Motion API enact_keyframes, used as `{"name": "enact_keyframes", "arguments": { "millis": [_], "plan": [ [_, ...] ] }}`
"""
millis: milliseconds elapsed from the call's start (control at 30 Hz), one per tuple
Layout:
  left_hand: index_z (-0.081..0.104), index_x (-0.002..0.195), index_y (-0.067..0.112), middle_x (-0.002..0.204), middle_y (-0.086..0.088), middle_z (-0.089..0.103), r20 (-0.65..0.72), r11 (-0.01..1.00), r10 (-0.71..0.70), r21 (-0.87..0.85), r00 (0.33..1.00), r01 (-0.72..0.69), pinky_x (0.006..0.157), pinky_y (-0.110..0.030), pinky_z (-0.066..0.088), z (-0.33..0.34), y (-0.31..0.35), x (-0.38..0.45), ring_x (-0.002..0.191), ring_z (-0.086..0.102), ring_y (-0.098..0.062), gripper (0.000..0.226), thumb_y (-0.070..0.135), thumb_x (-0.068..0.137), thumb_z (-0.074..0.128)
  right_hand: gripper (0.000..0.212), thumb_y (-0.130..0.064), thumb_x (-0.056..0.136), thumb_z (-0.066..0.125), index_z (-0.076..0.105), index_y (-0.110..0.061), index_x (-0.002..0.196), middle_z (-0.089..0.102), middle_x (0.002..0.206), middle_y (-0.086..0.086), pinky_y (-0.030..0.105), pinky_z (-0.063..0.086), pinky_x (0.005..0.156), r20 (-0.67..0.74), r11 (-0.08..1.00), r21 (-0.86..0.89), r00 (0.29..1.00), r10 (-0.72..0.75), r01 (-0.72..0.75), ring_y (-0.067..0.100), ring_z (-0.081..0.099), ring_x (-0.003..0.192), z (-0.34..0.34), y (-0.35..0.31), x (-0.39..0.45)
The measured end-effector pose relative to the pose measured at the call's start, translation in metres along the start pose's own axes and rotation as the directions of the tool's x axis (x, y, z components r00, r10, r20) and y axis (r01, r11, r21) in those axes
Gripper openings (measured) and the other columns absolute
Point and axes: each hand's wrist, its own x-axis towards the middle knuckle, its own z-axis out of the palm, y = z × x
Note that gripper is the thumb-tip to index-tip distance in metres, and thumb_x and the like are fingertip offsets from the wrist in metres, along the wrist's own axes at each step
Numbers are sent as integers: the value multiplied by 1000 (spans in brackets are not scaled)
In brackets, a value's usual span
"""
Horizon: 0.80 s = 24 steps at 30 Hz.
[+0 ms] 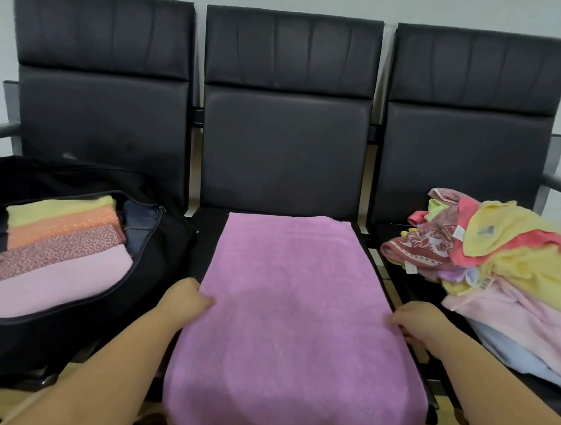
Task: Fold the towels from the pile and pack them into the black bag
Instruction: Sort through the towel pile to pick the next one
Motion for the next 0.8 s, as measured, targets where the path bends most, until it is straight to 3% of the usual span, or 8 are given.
{"name": "enact_keyframes", "arguments": {
  "millis": [67,133,200,267,367,433,633,800],
  "plan": [
    [51,68,10,69,-4,54,-30,996,12,-87,999,-14,52,-25,37,-5,2,-4,60,48,-15,23,11,88,64,16,0,84,68,53,-1,78,60,83,17,31,47,60,51,980,200,999,-4,-6,24,57,72,-5,0,-8],
    [59,84,5,75,-8,59,-38,982,18,-185,999,-24,52,-25,39,-10,4,-8,61,52,-16,8,9,88,64,15,1,84,68,53,-2,85,61,87,17,31,46,59,89,979,205,996,-17,-2,24,58,74,-5,0,-16],
    [53,124,9,89,-13,64,-3,968,9,-252,1000,-9,55,-26,44,-15,0,-8,67,59,-20,40,8,86,67,19,4,85,65,54,-2,99,59,91,17,31,44,57,111,982,187,993,-32,11,24,56,74,-4,-1,-20],
    [44,139,16,94,-15,68,75,965,58,-261,995,-37,68,-33,52,-21,-4,-9,79,65,-27,58,6,87,65,24,7,89,57,57,-5,109,61,92,15,30,44,57,140,978,207,988,-66,36,24,57,73,-4,-3,-22],
    [61,126,15,121,-14,64,116,964,122,-252,986,-89,97,-34,46,-32,-6,-10,111,60,-26,42,3,86,65,34,12,93,43,65,-9,109,63,108,14,29,46,65,205,961,269,971,-125,67,24,59,87,-12,-4,-22],
    [66,119,16,119,-10,64,132,964,156,-236,979,-122,104,-32,43,-39,-9,-12,111,59,-21,42,2,80,71,35,13,91,44,66,-7,110,62,115,14,29,48,72,275,958,278,950,-149,70,25,59,98,-19,-4,-22],
    [69,116,19,90,6,65,118,958,275,46,954,-282,79,-17,41,-54,-16,-22,80,56,-1,41,11,76,78,28,4,79,70,72,-11,103,71,99,5,15,47,61,292,962,-58,926,-241,269,14,65,88,-28,-9,-41],
    [70,88,19,89,1,64,117,849,371,359,921,-388,81,-30,46,-57,-19,-28,87,60,-14,13,28,92,60,5,-18,83,73,71,-18,78,68,82,1,21,41,64,194,823,-364,900,-391,436,15,62,82,-33,-11,-55]
  ]
}}
